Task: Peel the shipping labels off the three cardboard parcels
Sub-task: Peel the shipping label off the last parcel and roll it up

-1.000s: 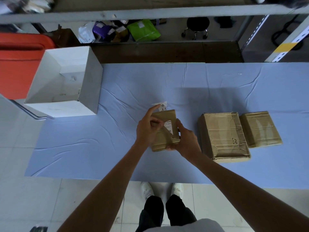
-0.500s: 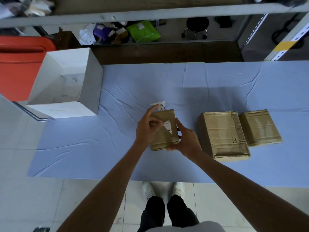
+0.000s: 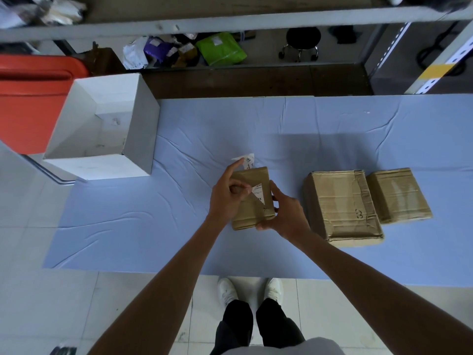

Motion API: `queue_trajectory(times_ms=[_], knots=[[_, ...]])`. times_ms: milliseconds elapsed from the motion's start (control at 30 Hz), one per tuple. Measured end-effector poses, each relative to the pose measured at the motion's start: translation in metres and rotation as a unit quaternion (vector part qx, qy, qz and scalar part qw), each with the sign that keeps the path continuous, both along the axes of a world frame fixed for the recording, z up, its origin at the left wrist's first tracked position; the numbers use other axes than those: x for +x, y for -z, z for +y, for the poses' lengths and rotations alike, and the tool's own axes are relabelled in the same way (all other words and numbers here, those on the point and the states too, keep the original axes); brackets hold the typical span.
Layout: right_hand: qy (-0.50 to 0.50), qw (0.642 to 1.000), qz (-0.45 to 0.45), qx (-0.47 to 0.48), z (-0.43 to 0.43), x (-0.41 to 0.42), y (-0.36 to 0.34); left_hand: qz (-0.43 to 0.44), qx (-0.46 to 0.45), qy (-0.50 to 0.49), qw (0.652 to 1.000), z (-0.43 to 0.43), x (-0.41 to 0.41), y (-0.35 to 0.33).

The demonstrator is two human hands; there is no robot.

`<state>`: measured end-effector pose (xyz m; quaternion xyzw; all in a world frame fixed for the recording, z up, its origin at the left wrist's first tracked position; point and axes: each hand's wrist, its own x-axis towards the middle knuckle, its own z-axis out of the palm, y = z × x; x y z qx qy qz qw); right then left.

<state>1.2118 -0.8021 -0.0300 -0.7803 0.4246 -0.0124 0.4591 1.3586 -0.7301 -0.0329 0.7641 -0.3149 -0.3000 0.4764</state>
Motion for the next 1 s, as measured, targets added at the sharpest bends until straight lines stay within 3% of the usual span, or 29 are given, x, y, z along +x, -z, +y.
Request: queue_trajectory(times_ms=[1000], knots=[[0.002, 1.0, -0.009, -0.006, 0.0002, -0.0008, 0.0006, 0.051, -0.024, 0.008, 0.998, -0.0008, 0.0008, 0.0001]])
